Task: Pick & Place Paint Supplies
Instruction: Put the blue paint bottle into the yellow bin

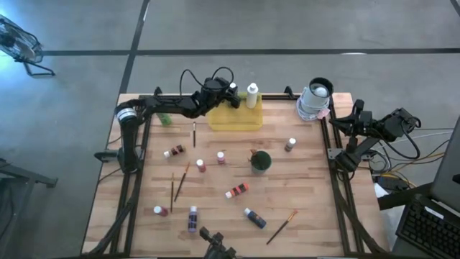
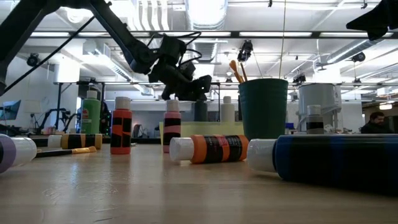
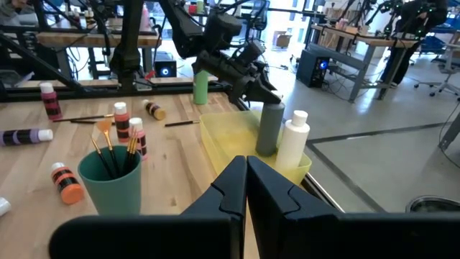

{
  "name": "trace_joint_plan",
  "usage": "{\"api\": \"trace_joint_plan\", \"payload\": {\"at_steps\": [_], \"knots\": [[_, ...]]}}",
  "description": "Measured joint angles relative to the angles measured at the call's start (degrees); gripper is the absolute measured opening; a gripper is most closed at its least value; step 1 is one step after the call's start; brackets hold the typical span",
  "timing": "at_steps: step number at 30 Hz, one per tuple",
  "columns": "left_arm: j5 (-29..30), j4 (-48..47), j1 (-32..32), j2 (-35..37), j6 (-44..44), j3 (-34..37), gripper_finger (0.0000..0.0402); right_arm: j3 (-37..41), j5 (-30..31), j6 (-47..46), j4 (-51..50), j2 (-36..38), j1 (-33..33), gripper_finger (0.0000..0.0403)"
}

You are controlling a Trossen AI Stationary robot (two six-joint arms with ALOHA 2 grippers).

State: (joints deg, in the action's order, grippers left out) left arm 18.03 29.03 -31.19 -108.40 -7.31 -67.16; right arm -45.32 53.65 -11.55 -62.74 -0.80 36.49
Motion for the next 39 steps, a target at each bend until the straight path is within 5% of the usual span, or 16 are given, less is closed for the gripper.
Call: {"api": "trace_joint_plan", "payload": {"at_steps": [39], "knots": [[-1.89, 0.32, -0.12, -2.10, 3.94, -1.08, 0.0125, 0.00, 0.00, 0.00, 0.00, 0.00, -0.01, 0.0008]]}}
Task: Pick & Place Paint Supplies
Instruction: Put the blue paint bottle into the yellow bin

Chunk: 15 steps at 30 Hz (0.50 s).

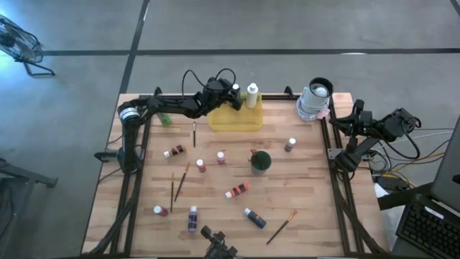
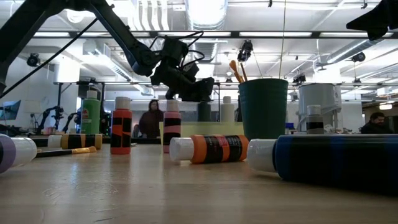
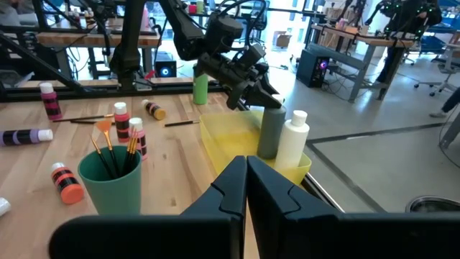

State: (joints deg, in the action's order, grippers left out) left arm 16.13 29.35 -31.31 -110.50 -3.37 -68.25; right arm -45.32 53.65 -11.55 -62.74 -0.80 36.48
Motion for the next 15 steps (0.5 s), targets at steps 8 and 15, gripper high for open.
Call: {"api": "trace_joint_plan", "payload": {"at_steps": [8, 15], "knots": [[1.41, -0.89, -0.09, 0.07, -1.60, 0.02, 0.0125, 0.00, 0.00, 0.00, -0.02, 0.00, -0.01, 0.0008], [1.26, -1.23, -0.15, 0.00, -0.96, 0.16, 0.0161, 0.00, 0.00, 0.00, 0.00, 0.00, 0.00, 0.0008]]}}
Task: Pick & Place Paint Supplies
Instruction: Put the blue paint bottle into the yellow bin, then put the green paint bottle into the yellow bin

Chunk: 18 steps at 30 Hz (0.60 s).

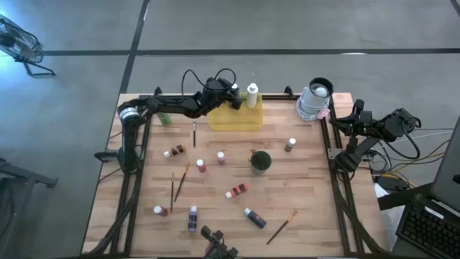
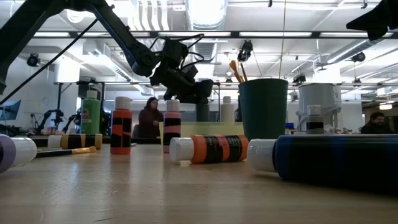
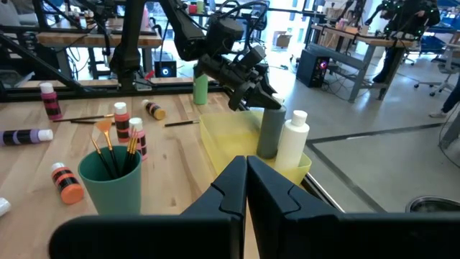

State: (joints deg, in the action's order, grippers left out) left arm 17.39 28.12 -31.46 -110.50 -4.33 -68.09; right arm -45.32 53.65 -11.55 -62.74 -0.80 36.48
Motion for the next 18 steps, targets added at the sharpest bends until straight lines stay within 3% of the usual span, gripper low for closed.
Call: {"api": "trace_joint_plan", "payload": {"at_steps": [18], "knots": [[-1.25, -0.01, 0.02, 1.79, 1.61, 0.11, 0.0176, 0.00, 0.00, 0.00, -0.01, 0.00, 0.00, 0.0008]]}}
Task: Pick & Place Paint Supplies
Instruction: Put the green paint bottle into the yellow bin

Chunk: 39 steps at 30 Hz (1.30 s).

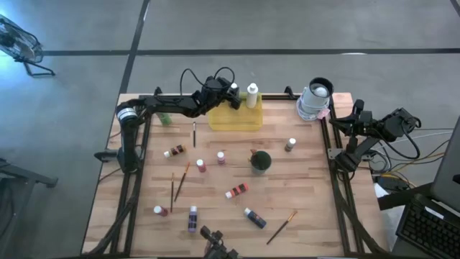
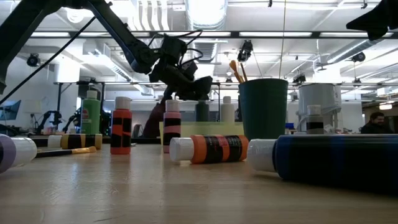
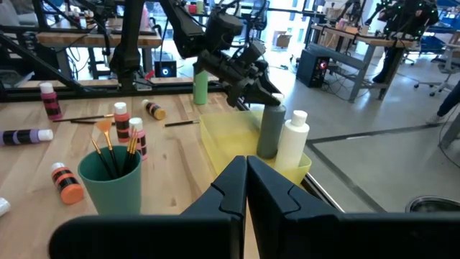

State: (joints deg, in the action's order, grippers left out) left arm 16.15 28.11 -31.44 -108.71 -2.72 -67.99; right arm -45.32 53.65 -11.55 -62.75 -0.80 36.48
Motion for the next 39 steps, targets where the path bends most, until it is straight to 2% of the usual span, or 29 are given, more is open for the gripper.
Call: {"api": "trace_joint_plan", "payload": {"at_steps": [5, 15, 20, 28, 32, 39], "knots": [[-1.20, -0.44, 0.00, 0.07, -0.56, -0.02, 0.0191, 0.00, 0.00, 0.00, -0.01, 0.00, -0.02, 0.0008], [-1.32, -1.83, 0.00, 1.52, 0.72, -0.73, 0.0279, 0.00, 0.01, 0.00, 0.01, 0.01, 0.01, 0.0008], [-1.33, -4.37, 0.00, 4.56, 3.13, -1.63, 0.0291, 0.00, 0.02, 0.00, 0.01, 0.02, 0.01, 0.0008], [-1.69, -9.92, 0.00, 14.96, 6.81, -1.92, 0.0287, 0.00, 0.11, 0.00, 0.00, 0.02, -0.02, 0.0008], [-1.56, -17.20, 0.00, 22.33, 9.15, -1.95, 0.0287, 0.00, 0.10, 0.01, -0.01, 0.02, -0.01, 0.0008], [-1.12, -33.95, 0.11, 35.93, 7.51, -1.92, 0.0287, 0.00, 0.09, 0.00, 0.01, 0.02, -0.01, 0.0008]]}}
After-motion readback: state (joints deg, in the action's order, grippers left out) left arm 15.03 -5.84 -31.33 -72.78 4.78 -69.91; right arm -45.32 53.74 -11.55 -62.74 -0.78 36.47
